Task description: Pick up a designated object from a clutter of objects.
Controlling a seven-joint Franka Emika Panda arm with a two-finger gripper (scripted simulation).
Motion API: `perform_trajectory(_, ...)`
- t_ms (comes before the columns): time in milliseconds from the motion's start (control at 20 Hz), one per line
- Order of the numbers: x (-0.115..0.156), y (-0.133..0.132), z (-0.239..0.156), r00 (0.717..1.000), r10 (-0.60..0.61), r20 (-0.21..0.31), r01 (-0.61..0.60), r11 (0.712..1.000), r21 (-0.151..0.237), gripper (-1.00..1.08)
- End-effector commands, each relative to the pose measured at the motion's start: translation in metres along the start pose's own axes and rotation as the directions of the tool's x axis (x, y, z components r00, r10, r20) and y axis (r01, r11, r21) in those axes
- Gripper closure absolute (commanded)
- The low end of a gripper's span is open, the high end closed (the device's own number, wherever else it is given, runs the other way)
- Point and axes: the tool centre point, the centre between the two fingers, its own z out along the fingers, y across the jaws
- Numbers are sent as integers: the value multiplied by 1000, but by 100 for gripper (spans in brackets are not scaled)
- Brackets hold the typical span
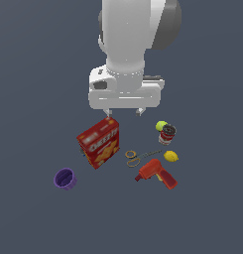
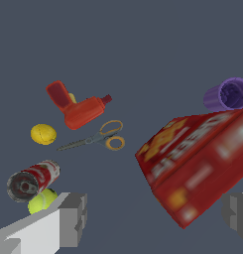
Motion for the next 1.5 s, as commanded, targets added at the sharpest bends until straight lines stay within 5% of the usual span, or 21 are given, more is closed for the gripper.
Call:
perform_trajectory(0, 0, 0, 0, 1000, 0, 0, 0, 1000, 0, -100)
perform_trajectory(1000, 13, -4, 23, 994, 109, -5, -109, 994, 22, -100)
perform_trajectory(1450, 40, -25, 63, 955, 295, -39, -292, 954, 68, -100)
